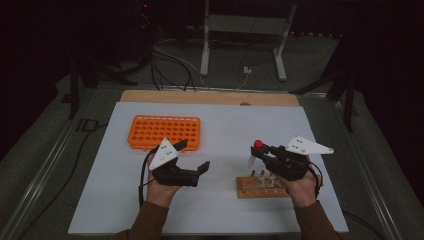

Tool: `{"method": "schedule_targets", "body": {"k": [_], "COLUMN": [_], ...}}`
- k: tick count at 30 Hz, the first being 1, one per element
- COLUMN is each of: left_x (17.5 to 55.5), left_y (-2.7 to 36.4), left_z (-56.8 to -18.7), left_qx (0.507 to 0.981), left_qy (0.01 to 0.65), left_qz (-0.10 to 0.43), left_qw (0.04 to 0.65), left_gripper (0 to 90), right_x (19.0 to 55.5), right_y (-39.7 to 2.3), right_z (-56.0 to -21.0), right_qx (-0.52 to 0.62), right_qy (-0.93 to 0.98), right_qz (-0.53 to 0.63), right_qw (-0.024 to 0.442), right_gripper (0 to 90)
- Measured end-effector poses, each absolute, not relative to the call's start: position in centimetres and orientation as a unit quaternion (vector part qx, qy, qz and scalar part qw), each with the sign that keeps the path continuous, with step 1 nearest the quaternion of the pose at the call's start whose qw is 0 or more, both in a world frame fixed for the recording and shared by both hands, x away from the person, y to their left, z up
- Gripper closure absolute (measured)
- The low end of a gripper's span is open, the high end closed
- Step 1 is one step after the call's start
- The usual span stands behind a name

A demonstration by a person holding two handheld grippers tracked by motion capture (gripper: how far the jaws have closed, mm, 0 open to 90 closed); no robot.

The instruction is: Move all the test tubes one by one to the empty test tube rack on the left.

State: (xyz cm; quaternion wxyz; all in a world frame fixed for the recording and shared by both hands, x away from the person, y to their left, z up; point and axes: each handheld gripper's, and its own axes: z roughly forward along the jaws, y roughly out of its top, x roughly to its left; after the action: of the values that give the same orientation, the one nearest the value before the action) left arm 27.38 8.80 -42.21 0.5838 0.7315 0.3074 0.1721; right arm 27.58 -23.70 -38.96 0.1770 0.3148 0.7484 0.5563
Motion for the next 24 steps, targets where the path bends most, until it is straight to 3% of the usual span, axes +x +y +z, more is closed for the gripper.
{"method": "schedule_targets", "body": {"k": [9,13,19,24], "left_x": [27.8,27.9,28.2,28.4], "left_y": [3.3,1.3,0.4,0.4], "left_z": [-42.2,-42.5,-42.9,-43.0], "left_qx": [0.768,0.782,0.776,0.777], "left_qy": [0.261,0.252,0.240,0.235], "left_qz": [0.130,0.126,0.101,0.091], "left_qw": [0.570,0.556,0.575,0.577], "left_gripper": [9.2,18.6,50.3,65.8], "right_x": [27.7,27.6,27.5,27.4], "right_y": [-22.0,-21.5,-21.3,-21.3], "right_z": [-39.4,-39.4,-39.4,-39.5], "right_qx": [0.308,0.302,0.296,0.293], "right_qy": [0.751,0.754,0.758,0.759], "right_qz": [0.560,0.561,0.561,0.561], "right_qw": [0.164,0.160,0.155,0.154], "right_gripper": [74.0,74.0,74.0,74.0]}}
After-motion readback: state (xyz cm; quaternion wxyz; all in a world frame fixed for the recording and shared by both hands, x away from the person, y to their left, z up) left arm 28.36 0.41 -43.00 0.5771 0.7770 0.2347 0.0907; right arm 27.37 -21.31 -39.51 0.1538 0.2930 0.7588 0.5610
